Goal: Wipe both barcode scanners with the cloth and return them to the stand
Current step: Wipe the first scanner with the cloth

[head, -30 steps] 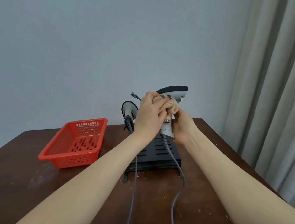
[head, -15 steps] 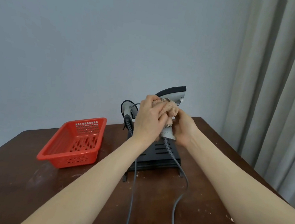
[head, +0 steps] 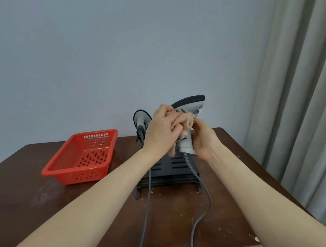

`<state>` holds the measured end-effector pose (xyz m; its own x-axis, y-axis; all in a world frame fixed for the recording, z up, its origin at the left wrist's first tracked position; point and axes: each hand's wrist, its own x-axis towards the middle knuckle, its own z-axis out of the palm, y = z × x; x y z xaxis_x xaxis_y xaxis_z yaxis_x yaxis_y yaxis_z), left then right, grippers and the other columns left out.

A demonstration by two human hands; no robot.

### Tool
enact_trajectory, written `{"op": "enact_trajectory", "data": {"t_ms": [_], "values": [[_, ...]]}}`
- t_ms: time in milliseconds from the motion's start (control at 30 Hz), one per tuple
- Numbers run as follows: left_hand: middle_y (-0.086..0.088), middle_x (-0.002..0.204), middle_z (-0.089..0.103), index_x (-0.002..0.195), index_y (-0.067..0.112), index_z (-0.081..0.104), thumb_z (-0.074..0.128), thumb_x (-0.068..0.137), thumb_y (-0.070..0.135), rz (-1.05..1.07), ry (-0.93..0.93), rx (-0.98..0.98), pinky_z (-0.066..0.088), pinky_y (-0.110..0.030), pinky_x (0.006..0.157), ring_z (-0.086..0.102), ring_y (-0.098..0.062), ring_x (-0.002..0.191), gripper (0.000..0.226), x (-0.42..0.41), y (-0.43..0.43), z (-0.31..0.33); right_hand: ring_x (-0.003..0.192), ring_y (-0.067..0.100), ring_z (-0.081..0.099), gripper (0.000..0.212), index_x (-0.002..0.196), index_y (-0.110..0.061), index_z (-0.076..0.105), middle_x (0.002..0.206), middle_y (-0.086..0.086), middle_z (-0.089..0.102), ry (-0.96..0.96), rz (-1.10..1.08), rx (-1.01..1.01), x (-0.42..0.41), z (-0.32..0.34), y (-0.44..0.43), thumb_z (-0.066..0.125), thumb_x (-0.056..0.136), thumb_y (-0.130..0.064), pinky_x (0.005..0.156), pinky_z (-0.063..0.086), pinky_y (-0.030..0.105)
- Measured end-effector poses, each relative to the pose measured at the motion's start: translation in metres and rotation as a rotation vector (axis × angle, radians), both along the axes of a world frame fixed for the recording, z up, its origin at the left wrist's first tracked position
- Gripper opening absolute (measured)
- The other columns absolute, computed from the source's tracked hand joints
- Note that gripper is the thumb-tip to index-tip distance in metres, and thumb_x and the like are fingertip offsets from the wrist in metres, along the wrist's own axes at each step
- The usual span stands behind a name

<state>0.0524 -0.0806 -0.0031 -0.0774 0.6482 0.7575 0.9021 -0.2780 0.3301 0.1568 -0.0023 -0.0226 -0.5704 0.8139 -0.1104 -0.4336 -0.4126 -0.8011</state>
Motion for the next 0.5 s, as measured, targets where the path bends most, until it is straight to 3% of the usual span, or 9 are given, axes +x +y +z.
{"op": "enact_trajectory", "data": {"t_ms": [100,167,233,367,500], "values": [[-0.005,0.114,0.048,0.116,0.011,0.066,0.056,0.084,0.013,0.003,0.019,-0.04,0.045,-0.033,0.091,0.049,-0.022,0.105,0.034,0.007,0.003,-0.002,0.092,0.025,0.067,0.041,0.119,-0.007,0.063,0.108,0.012,0.069,0.012,0.003,0.0,0.0,-0.001,0.002,0.047,0.096,-0.036,0.078,0.056,0.037],[0.001,0.108,0.045,0.109,0.014,0.07,0.057,0.082,0.015,-0.026,0.033,-0.096,0.045,-0.032,0.088,0.048,-0.02,0.101,0.03,0.011,-0.002,-0.009,0.079,0.022,0.069,0.041,0.109,-0.007,0.066,0.091,0.01,0.071,-0.009,-0.014,-0.01,0.004,-0.002,0.003,0.043,0.098,-0.039,0.065,0.056,0.031],[0.006,0.099,0.042,0.097,0.012,0.073,0.055,0.078,0.02,-0.077,0.086,-0.141,0.043,-0.029,0.082,0.047,-0.018,0.095,0.027,0.012,-0.008,-0.017,0.071,0.021,0.068,0.038,0.111,-0.011,0.064,0.088,0.009,0.069,-0.017,-0.038,-0.045,0.006,-0.005,0.005,0.046,0.097,-0.042,0.059,0.055,0.028],[0.01,0.092,0.043,0.086,0.012,0.074,0.041,0.071,0.034,-0.132,0.14,-0.132,0.039,-0.023,0.071,0.046,-0.011,0.084,0.042,0.007,-0.012,-0.02,0.082,0.023,0.067,0.04,0.119,-0.014,0.063,0.096,0.008,0.07,-0.027,-0.05,-0.046,0.003,-0.008,0.006,0.05,0.094,-0.043,0.073,0.055,0.033],[-0.002,0.11,0.048,0.111,0.011,0.068,0.054,0.083,0.015,-0.032,0.003,-0.071,0.047,-0.029,0.083,0.052,-0.016,0.097,0.032,0.001,-0.005,-0.004,0.089,0.025,0.067,0.042,0.119,-0.01,0.063,0.102,0.011,0.07,-0.033,-0.024,0.009,-0.001,-0.003,0.002,0.049,0.095,-0.041,0.077,0.055,0.039]]}}
